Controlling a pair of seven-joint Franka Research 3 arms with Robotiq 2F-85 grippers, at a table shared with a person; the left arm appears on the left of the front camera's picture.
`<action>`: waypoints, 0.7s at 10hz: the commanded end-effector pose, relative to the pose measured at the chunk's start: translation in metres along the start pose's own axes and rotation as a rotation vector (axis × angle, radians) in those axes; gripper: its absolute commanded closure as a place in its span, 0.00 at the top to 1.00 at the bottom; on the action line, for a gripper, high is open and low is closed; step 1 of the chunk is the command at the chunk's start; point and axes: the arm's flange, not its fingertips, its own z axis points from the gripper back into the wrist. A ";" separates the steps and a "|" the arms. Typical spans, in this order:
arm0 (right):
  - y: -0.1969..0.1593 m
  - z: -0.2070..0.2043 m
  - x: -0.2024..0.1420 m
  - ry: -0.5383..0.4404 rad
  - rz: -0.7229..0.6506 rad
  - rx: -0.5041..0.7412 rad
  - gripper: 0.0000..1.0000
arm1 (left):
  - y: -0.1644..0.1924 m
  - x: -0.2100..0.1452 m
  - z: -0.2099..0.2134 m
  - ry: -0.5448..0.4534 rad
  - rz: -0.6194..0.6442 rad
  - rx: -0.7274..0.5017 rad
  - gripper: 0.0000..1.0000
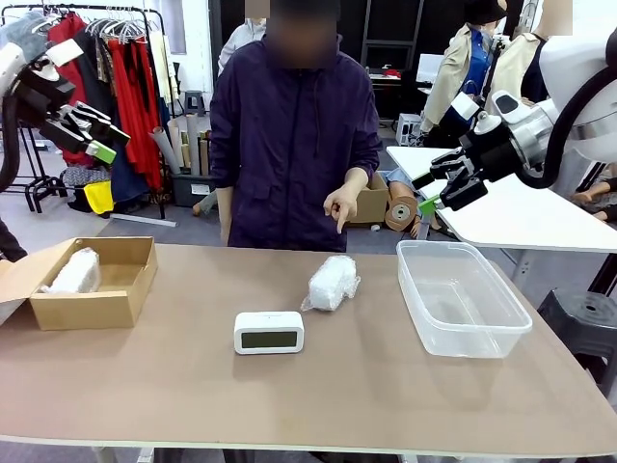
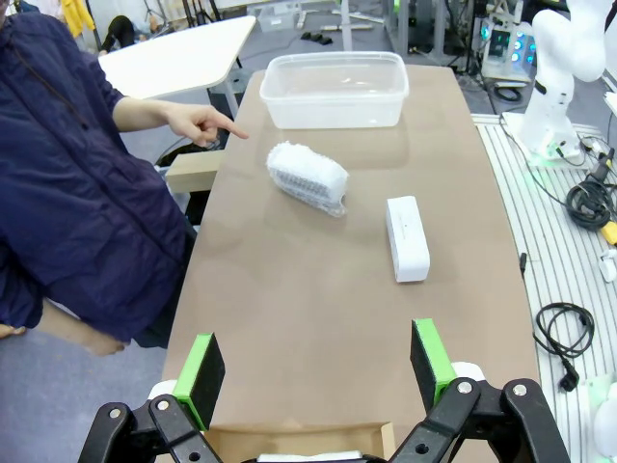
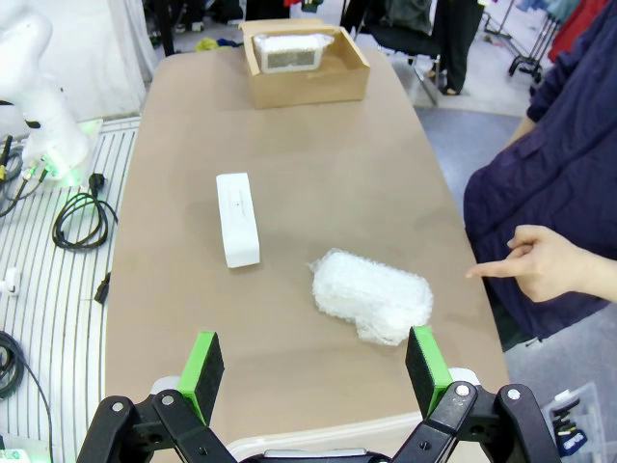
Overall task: Separate and place wrapped and unwrapped clocks.
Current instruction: Pick up the Digital clock indicated by the person.
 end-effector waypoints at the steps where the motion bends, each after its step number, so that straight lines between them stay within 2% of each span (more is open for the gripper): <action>1: 0.014 -0.014 0.012 -0.032 -0.029 0.038 1.00 | -0.003 0.001 0.001 0.004 -0.015 -0.003 1.00; 2: 0.024 -0.029 0.037 -0.026 -0.033 0.085 1.00 | -0.003 0.001 0.001 0.004 -0.015 -0.003 1.00; 3: 0.043 -0.045 0.054 0.009 -0.080 0.033 1.00 | -0.003 0.001 0.001 0.004 -0.015 -0.003 1.00; 5: 0.057 -0.062 0.098 0.013 -0.180 -0.014 1.00 | -0.003 0.001 0.001 0.004 -0.015 -0.003 1.00; 6: 0.061 -0.073 0.116 0.123 -0.278 -0.077 1.00 | -0.003 0.001 0.001 0.004 -0.015 -0.003 1.00; 7: 0.068 -0.087 0.135 0.235 -0.372 -0.083 1.00 | -0.003 0.001 0.001 0.004 -0.015 -0.003 1.00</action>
